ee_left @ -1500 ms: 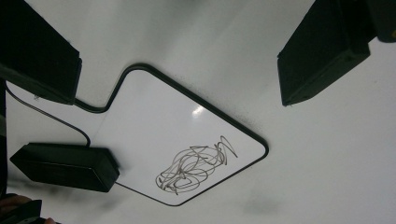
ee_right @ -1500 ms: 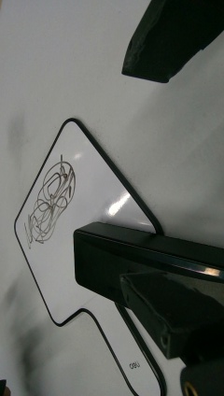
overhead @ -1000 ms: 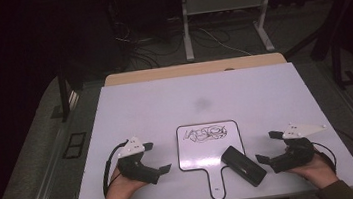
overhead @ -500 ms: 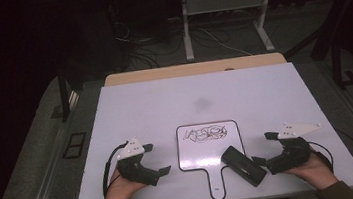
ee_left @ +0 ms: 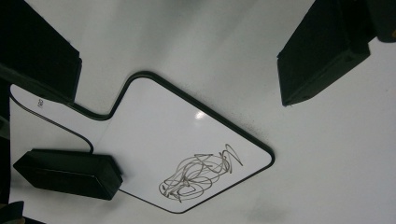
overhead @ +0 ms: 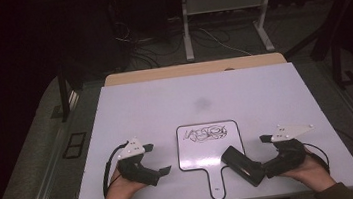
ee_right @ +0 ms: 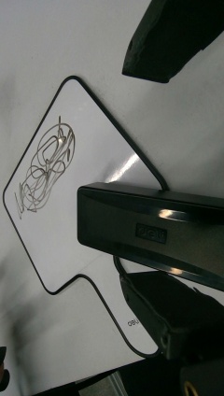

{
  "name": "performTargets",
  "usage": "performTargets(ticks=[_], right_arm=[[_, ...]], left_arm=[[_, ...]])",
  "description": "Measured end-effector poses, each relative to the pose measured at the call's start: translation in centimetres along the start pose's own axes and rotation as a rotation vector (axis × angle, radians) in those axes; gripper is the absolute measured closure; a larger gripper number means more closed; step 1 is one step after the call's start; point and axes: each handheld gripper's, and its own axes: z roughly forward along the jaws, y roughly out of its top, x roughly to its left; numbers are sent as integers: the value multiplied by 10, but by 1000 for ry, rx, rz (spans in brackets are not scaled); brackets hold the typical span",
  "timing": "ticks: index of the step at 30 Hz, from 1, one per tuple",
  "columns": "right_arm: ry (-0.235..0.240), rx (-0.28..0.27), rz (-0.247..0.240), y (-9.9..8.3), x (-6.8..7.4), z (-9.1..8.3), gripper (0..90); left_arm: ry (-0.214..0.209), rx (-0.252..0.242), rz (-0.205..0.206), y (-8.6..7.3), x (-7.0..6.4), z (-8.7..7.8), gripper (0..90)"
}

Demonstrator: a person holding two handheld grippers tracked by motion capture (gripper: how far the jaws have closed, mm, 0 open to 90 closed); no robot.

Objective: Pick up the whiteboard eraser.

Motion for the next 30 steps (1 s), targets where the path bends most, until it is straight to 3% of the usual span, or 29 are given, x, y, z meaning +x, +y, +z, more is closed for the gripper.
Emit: performTargets(ticks=[23,30], right_arm=[[10,101,-44,3,16,16,11],[5,149,-69,3,23,24,50]], left_arm=[[-3,0,1,0,-1,0,0],[-3,1,-1,0,-1,1,0]])
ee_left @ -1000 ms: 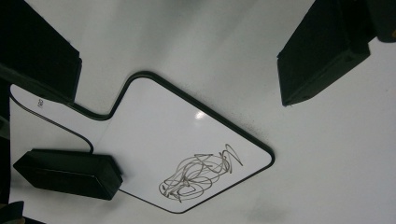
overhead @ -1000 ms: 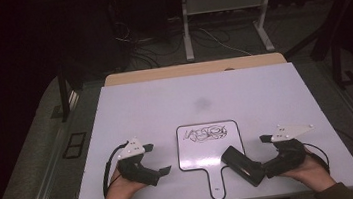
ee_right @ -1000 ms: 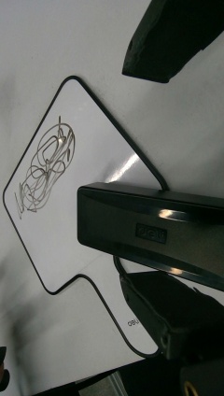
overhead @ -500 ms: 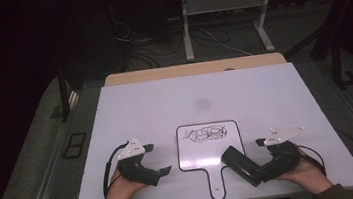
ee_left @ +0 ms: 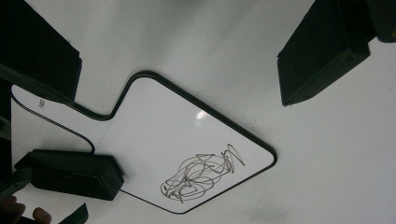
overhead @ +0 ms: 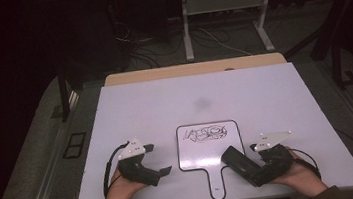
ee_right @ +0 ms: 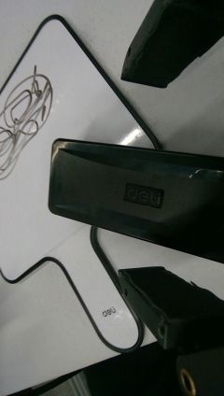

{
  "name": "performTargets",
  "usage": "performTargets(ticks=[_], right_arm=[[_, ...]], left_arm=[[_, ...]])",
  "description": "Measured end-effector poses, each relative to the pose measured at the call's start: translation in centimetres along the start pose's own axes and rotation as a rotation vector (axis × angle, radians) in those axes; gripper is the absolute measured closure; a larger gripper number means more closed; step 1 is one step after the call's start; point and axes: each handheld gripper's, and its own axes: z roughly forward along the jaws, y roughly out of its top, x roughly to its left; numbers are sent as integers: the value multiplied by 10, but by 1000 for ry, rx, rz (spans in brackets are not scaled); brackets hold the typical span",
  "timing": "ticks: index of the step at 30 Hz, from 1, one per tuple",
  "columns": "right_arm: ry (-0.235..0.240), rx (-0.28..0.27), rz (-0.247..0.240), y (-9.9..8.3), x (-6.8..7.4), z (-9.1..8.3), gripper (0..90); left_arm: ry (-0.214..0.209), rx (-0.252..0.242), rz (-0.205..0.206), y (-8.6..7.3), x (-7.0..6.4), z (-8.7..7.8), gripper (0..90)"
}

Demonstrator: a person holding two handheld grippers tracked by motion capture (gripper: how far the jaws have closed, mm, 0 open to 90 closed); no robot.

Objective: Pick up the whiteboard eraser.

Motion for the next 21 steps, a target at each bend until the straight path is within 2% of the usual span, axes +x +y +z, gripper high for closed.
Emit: performTargets(ticks=[2,6,10,21], right_arm=[[-3,8,-5,0,1,3,56],[-5,26,-23,1,3,5,125],[-2,52,-34,2,6,9,135],[-35,86,-68,3,11,14,246]], left_arm=[[-1,-1,0,0,0,0,0],[0,-1,0,0,0,0,0],[0,-1,0,0,0,0,0],[0,0,0,0,0,0,0]])
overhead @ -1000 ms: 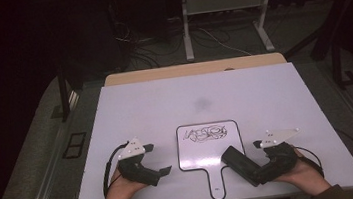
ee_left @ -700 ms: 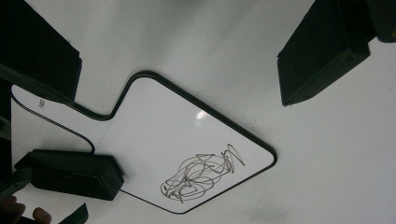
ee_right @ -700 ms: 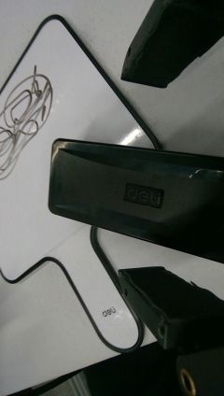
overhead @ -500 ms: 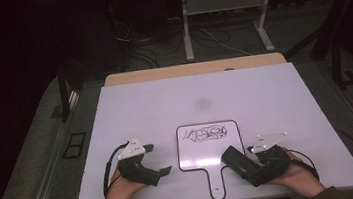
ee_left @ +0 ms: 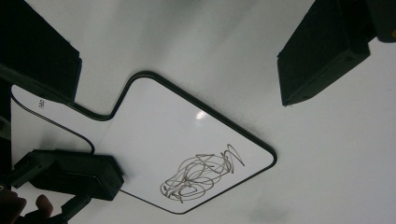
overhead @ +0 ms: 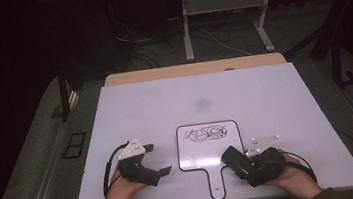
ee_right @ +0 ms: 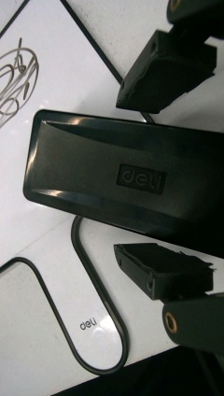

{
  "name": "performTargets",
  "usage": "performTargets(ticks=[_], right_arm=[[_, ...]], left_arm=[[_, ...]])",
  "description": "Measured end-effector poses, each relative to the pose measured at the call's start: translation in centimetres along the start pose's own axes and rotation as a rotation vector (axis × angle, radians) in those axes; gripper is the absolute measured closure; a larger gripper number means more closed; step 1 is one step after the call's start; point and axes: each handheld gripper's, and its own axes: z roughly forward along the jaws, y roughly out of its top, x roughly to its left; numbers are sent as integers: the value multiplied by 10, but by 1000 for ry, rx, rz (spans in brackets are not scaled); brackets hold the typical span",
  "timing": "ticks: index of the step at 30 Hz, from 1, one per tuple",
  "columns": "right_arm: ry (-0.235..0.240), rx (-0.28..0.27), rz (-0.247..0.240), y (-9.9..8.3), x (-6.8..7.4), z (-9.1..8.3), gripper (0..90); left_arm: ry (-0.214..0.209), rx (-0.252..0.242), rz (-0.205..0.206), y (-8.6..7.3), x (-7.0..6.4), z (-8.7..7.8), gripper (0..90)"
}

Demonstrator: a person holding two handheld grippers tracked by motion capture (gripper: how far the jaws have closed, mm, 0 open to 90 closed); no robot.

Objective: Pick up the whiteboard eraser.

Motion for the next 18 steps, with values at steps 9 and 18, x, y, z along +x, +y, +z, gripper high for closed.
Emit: performTargets(ticks=[9,18], right_arm=[[-14,16,-21,1,3,2,304],[-26,36,-32,2,4,2,336]], left_arm=[[0,0,0,0,0,0,0],[0,-1,1,0,0,0,0]])
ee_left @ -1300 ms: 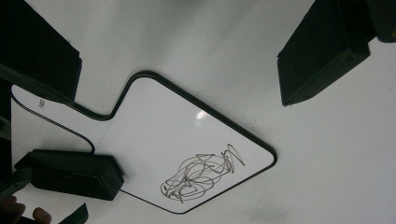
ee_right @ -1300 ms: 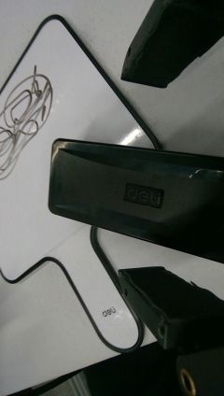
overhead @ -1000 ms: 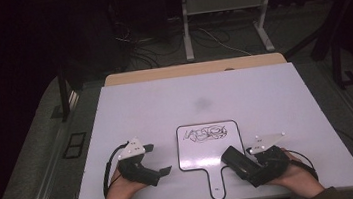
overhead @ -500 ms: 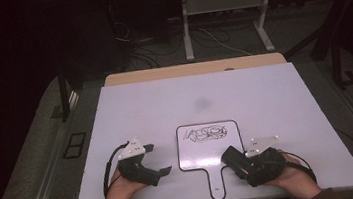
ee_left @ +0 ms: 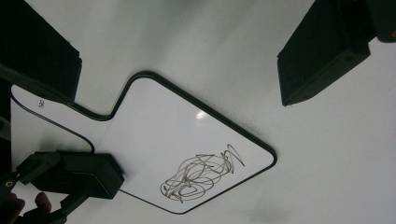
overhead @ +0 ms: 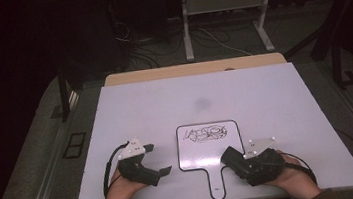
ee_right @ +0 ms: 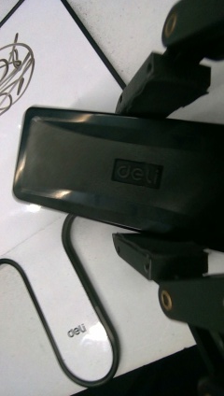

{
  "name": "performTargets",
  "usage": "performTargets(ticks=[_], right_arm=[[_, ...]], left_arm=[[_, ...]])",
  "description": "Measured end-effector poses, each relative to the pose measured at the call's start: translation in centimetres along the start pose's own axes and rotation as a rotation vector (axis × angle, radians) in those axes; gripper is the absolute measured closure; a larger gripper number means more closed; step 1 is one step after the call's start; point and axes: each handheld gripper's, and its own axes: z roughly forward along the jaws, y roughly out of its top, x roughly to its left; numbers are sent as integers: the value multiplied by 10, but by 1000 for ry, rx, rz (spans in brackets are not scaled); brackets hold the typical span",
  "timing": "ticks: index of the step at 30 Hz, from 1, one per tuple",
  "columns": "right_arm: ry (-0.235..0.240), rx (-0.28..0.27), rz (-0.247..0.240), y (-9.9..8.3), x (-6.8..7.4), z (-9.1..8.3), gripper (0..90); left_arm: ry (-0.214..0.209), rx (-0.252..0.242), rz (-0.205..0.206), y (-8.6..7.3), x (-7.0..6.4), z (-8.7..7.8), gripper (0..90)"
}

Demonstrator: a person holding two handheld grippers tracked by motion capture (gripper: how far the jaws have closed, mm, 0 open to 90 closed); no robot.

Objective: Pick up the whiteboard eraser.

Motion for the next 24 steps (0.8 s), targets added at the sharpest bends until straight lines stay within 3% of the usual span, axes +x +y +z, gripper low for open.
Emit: performTargets(ticks=[5,24], right_arm=[[-5,5,-6,0,0,0,371],[-23,25,-28,3,2,0,378]], left_arm=[[0,1,0,0,0,0,0],[0,2,0,0,0,0,0]])
